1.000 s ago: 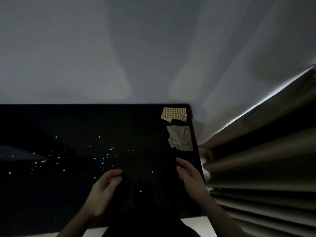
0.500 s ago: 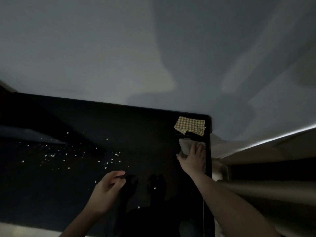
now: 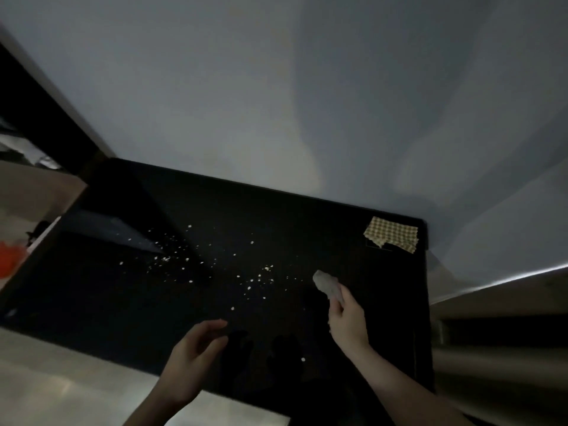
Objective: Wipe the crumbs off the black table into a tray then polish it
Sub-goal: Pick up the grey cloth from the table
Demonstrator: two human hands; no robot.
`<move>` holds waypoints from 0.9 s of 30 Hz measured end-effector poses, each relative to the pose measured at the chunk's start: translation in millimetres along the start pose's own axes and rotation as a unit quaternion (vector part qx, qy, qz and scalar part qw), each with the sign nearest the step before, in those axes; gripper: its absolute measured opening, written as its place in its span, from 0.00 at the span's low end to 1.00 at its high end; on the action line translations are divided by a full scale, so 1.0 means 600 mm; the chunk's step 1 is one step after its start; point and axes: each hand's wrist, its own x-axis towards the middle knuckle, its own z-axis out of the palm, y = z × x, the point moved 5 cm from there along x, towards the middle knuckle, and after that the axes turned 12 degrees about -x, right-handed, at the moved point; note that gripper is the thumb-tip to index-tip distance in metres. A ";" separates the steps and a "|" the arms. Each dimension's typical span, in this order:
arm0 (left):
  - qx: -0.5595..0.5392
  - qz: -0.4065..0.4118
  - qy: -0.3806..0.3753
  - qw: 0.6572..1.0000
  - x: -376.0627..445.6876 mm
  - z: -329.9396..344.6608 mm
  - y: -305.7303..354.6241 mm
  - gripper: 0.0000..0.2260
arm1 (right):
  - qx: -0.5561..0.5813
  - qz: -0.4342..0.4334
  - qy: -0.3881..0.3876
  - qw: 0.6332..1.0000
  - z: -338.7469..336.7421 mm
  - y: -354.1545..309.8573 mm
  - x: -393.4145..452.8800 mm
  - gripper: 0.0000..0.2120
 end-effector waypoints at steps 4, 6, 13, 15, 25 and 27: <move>-0.011 0.019 0.003 1.000 -0.051 -0.093 -0.022 0.11 | 0.073 0.004 -0.069 0.995 0.069 -0.091 -0.131 0.18; -0.009 0.026 0.013 1.000 -0.076 -0.150 -0.047 0.12 | 0.100 -0.015 -0.078 0.992 0.099 -0.138 -0.198 0.16; -0.010 0.044 0.044 0.998 -0.179 -0.352 -0.161 0.11 | 0.102 -0.049 -0.090 0.989 0.219 -0.240 -0.371 0.15; -0.016 0.034 0.057 0.998 -0.199 -0.401 -0.193 0.11 | 0.088 -0.048 -0.090 0.991 0.245 -0.263 -0.404 0.16; -0.054 0.061 0.059 0.995 -0.151 -0.565 -0.161 0.13 | 0.076 -0.072 -0.107 0.989 0.336 -0.392 -0.436 0.14; -0.060 0.060 0.065 0.994 -0.127 -0.596 -0.149 0.13 | 0.083 -0.072 -0.122 0.986 0.362 -0.432 -0.423 0.14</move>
